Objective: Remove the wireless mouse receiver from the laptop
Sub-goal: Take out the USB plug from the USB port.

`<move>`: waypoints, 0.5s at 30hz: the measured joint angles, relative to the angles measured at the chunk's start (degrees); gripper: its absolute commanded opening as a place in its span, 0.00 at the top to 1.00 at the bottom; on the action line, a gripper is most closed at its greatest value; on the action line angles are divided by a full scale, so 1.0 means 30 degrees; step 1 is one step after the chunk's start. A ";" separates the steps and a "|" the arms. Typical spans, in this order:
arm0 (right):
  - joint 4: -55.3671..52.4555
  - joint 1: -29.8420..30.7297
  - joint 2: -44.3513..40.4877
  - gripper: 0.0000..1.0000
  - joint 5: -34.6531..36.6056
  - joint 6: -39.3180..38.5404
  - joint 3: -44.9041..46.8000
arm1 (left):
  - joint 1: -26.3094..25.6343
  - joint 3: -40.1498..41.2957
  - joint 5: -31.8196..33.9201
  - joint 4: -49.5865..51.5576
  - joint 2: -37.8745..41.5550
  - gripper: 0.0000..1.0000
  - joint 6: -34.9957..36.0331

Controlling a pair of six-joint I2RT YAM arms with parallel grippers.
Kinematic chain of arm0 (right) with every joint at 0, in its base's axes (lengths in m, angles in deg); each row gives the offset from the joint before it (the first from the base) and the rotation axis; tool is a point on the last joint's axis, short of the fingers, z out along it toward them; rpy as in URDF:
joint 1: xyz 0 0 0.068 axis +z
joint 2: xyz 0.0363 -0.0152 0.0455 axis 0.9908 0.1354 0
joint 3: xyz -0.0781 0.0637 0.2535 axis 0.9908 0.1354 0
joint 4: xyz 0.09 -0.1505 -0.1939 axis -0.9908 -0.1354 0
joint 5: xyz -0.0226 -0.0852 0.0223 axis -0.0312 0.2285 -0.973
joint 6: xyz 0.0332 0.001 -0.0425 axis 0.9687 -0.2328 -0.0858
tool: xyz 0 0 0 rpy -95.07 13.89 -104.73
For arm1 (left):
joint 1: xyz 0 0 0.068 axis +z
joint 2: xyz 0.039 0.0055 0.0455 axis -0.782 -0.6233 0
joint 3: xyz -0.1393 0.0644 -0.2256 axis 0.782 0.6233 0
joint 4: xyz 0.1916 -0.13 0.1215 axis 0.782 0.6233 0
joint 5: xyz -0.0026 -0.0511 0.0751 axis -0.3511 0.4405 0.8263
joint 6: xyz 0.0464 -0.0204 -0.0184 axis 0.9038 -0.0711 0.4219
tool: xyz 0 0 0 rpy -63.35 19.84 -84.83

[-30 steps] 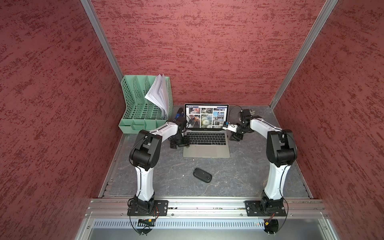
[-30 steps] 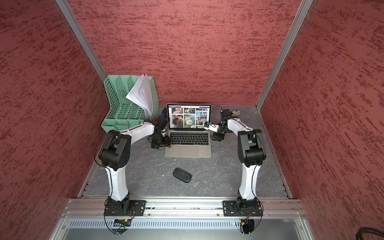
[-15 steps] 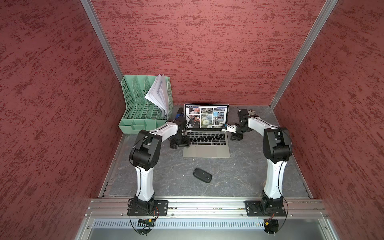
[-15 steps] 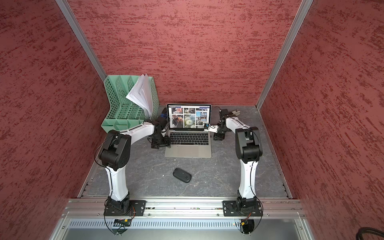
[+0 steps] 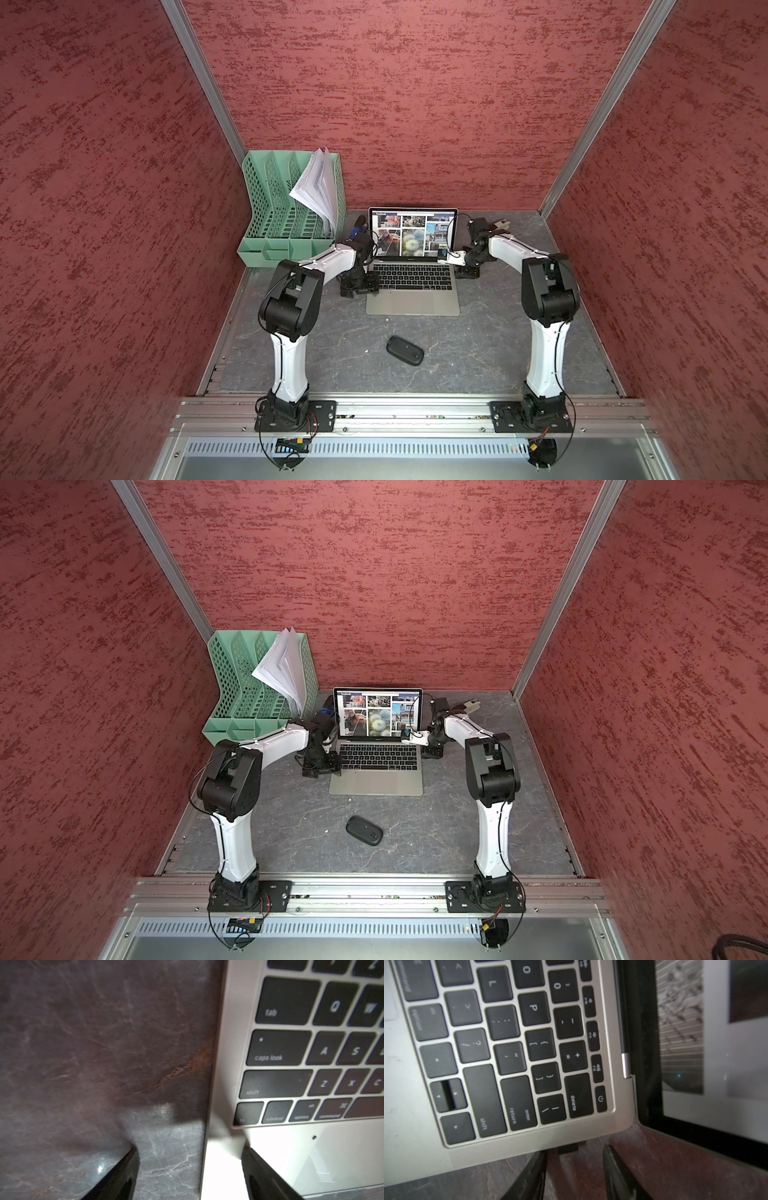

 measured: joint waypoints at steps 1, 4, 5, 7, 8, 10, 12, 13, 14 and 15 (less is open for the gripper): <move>0.0007 0.0007 0.0000 0.55 0.0000 0.0000 0.0000 | 0.0000 0.0000 0.0000 0.0000 0.0000 0.19 0.0000; -0.0007 0.0022 0.0000 0.56 0.0000 -0.0007 0.0000 | 0.0000 0.0015 0.0000 -0.0007 0.0007 0.19 0.0000; -0.0007 0.0036 0.0000 0.56 0.0000 -0.0015 0.0007 | 0.0000 0.0015 0.0000 -0.0015 0.0007 0.19 0.0000; -0.0022 0.0080 0.0000 0.56 0.0015 -0.0058 0.0007 | 0.0000 0.0022 0.0000 -0.0015 0.0007 0.19 0.0000; -0.0022 0.0109 0.0000 0.56 0.0036 -0.0087 0.0000 | 0.0000 0.0029 0.0000 -0.0022 0.0015 0.19 -0.0007; -0.0029 0.0146 0.0007 0.56 0.0087 -0.0168 0.0000 | 0.0000 0.0036 0.0000 -0.0029 0.0022 0.19 0.0000; -0.0029 0.0204 0.0007 0.56 0.0197 -0.0291 0.0000 | 0.0000 0.0066 0.0000 -0.0058 0.0044 0.19 0.0000; -0.0036 0.0219 0.0007 0.56 0.0233 -0.0306 -0.0007 | 0.0000 0.0080 0.0000 -0.0073 0.0051 0.19 0.0000; -0.0066 0.0240 0.0015 0.56 0.0270 -0.0364 -0.0036 | 0.0000 0.0109 0.0000 -0.0095 0.0073 0.19 0.0000; -0.0109 0.0262 0.0036 0.57 0.0321 -0.0408 -0.0073 | 0.0000 0.0138 0.0007 -0.0124 0.0095 0.19 0.0000</move>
